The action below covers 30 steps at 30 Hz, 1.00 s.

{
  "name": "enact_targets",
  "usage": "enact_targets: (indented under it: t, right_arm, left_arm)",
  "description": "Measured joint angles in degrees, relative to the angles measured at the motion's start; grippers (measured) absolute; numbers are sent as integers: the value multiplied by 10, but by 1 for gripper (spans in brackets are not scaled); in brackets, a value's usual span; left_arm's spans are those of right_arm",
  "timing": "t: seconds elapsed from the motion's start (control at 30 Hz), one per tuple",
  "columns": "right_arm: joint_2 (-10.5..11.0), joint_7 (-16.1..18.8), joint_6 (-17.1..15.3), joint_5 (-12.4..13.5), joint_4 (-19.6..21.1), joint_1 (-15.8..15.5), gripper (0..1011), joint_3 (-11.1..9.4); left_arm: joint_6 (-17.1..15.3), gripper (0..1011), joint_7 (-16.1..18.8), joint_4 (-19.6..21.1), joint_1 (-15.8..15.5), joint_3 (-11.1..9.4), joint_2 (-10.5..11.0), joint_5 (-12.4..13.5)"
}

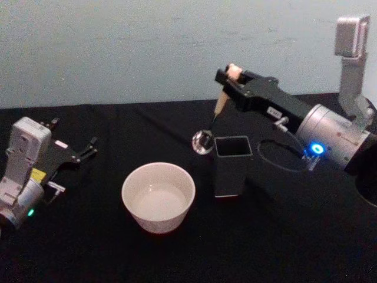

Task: Pick up the stirring spoon with one hand, stir inside the cup, then place it back in its original position.

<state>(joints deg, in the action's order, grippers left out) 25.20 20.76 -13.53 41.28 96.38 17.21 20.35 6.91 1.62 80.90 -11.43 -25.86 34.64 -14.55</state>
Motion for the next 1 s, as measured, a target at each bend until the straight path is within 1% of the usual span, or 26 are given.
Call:
enact_targets:
  t: [0.1,0.2,0.23,0.33,0.4,0.5,0.7,0.87,1.0]
  right_arm:
    - [0,8,-2,1,-9,7,214,18]
    - [0,12,2,-1,-15,11,214,30]
    - [-1,14,5,-4,-19,13,214,37]
    - [-2,17,12,-9,-25,17,214,48]
    - [-2,19,21,-18,-32,19,214,62]
    - [-3,22,28,-26,-37,21,214,73]
    - [-6,27,37,-39,-48,23,214,88]
    - [-9,31,42,-47,-53,24,214,95]
    - [-11,37,51,-61,-61,24,214,105]
  left_arm:
    - [0,1001,0,0,0,0,0,0]
    - [0,1001,0,0,0,0,0,0]
    - [0,1001,0,0,0,0,0,0]
    - [0,1001,0,0,0,0,0,0]
    - [0,1001,0,0,0,0,0,0]
    - [0,1001,0,0,0,0,0,0]
    - [0,1001,0,0,0,0,0,0]
    - [0,1001,0,0,0,0,0,0]
    - [0,1001,0,0,0,0,0,0]
